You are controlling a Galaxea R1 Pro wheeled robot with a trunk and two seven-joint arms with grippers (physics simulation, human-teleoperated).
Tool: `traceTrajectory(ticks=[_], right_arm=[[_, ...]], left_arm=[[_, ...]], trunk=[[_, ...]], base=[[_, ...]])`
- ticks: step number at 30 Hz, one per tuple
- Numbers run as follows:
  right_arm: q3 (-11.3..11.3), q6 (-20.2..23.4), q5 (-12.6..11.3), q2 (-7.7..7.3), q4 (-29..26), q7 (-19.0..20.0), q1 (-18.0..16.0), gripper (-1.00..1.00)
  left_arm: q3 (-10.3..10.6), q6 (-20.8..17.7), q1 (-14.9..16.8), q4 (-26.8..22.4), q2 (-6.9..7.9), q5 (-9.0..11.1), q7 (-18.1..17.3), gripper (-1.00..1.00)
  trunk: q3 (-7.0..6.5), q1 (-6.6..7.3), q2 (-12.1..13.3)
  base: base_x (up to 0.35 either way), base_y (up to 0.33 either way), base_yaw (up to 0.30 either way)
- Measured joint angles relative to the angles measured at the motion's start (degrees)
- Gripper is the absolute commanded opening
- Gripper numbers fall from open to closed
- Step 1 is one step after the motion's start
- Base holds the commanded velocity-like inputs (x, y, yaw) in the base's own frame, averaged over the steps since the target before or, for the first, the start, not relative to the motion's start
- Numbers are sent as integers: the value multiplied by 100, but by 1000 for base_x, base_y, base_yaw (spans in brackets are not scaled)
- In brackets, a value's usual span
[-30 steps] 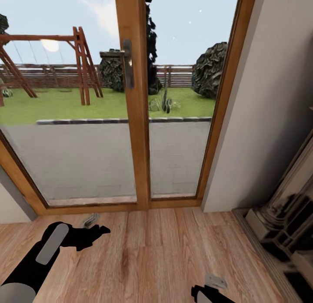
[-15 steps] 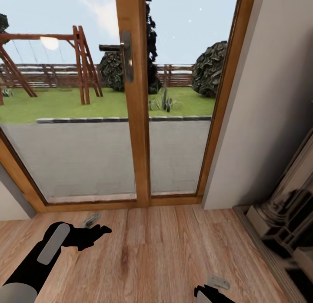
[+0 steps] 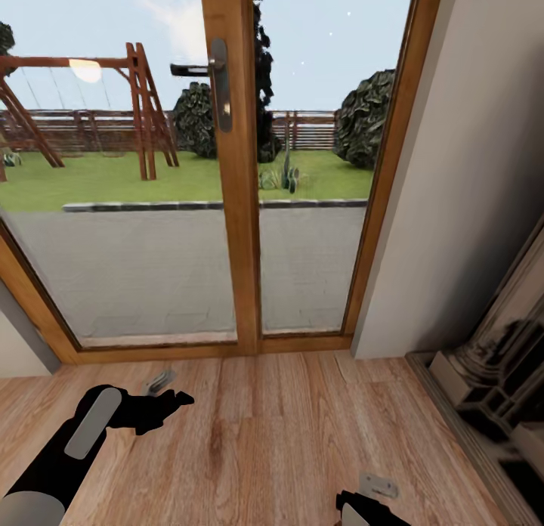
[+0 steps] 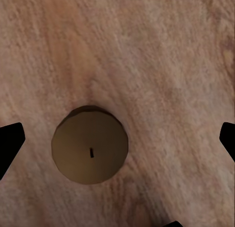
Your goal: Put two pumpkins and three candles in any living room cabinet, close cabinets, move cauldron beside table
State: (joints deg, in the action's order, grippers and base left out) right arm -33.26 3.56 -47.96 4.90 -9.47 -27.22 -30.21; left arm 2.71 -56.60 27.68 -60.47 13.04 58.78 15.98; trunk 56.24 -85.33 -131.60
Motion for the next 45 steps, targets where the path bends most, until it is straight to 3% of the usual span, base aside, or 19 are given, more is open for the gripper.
traceTrajectory(ticks=[7, 12, 15, 19, 26, 29, 40, 45], right_arm=[[0, -6, 1, -4, -1, 16, 0, 100], [0, -11, 1, -4, -7, 18, 0, 100], [0, -54, 5, -4, -9, 18, 0, 100], [-6, -94, 14, -4, -15, 40, 0, 100], [-8, -37, -7, -6, 47, 762, 0, 100], [-2, -20, -15, -9, 60, 796, 2, 100], [-1, 7, -27, -12, 79, 779, -1, 100], [-1, 142, -25, -12, 74, 776, 1, 100]], left_arm=[[-2, -19, -4, -162, 8, 67, -17, 100], [4, -28, -30, -449, 41, 463, -20, 100], [7, -30, -35, -489, 47, 557, -20, 100], [8, -28, -37, -496, 45, 584, -20, 100], [8, -26, -37, -495, 38, 590, -20, 100], [8, -24, -37, -495, 38, 590, -20, 100], [10, -23, -37, -495, 27, 590, -19, 100], [151, -23, -37, -495, 20, 594, -20, 100]], trunk=[[126, -154, -281], [215, -264, -481], [269, -330, -602], [341, -417, -762], [467, -571, -1043], [521, -636, -1160], [765, -665, -1176], [788, -667, -1178]], base=[[0, 0, 0], [0, 0, 0], [0, 0, 0], [0, 0, 0], [0, 0, 0], [0, 0, 0], [0, 0, 0], [0, 0, 0]])
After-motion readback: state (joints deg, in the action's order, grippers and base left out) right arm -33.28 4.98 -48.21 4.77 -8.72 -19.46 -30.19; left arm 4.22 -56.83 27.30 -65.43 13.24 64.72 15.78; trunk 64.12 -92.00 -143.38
